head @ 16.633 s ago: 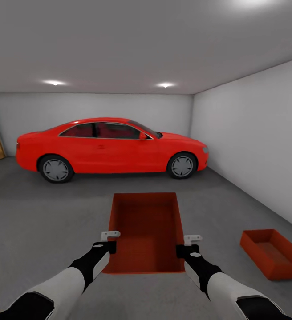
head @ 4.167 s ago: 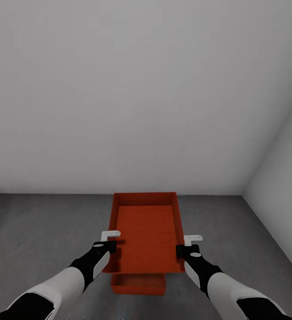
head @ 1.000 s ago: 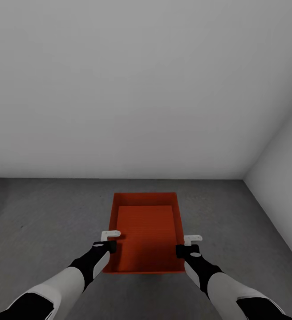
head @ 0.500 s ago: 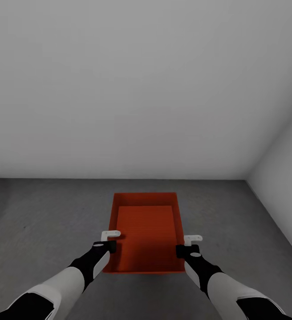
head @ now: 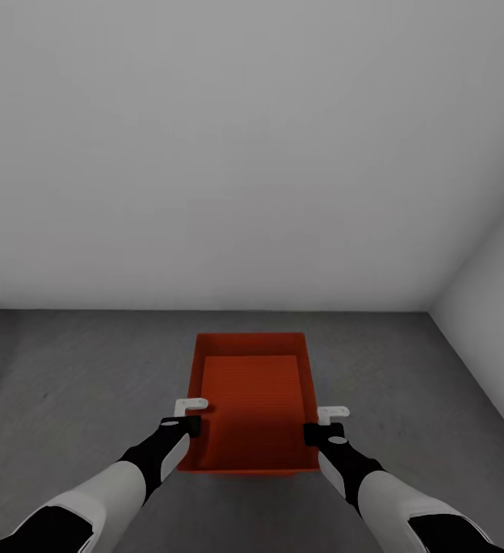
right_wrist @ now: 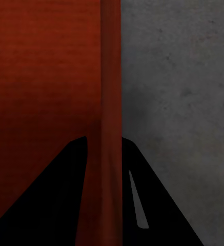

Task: Move the two storage containers from the living room to the garage. In the garage, place one container on the floor and stack the other container on top of it (either order is fine).

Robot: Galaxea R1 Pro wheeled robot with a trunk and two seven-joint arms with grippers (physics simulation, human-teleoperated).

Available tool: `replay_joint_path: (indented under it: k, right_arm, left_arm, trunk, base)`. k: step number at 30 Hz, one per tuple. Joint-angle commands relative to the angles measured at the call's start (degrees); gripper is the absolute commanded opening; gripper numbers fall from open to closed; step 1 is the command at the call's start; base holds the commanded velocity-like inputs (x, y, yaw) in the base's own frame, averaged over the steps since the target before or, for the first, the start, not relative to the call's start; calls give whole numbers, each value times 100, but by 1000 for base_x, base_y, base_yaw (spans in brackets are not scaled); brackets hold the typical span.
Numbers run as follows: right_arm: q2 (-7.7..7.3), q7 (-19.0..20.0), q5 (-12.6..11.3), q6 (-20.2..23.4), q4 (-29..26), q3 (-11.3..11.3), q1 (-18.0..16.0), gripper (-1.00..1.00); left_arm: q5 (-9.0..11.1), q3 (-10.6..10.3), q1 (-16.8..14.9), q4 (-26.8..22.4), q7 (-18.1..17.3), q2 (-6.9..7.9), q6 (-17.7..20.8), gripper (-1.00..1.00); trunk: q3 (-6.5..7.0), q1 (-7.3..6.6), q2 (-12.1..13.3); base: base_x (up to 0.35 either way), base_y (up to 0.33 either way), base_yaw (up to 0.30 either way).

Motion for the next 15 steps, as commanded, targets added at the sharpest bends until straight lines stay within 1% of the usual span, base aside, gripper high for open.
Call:
replay_joint_path:
  k: [1, 5, 9, 11, 15]
  right_arm:
    - [1, 27, -57, -10, 18, 47, 1, -100]
    - [1, 28, -57, -10, 18, 47, 1, -100]
    - [1, 28, -58, -10, 21, 50, 1, -100]
    - [1, 19, -62, -14, 25, 48, 1, -100]
    - [2, 13, -63, -18, 26, 49, 1, -100]
  left_arm:
    - [-138, 345, -8, -26, 89, 303, -125, -100]
    - [-138, 342, -8, -26, 89, 305, -125, -100]
    - [-139, 337, -8, -25, 89, 303, -125, -100]
    - [-138, 337, -8, -25, 89, 302, -125, -100]
    - [-138, 336, -8, -30, 89, 302, -125, -100]
  trunk:
    - [-6, 3, -6]
    - [-6, 3, -6]
    - [-6, 3, -6]
    - [-6, 3, -6]
    - [-6, 3, -6]
  base:
    - [187, 1, 0]
    - [255, 1, 0]
    - [94, 0, -2]
    - [22, 0, -128]
    - [6, 0, -238]
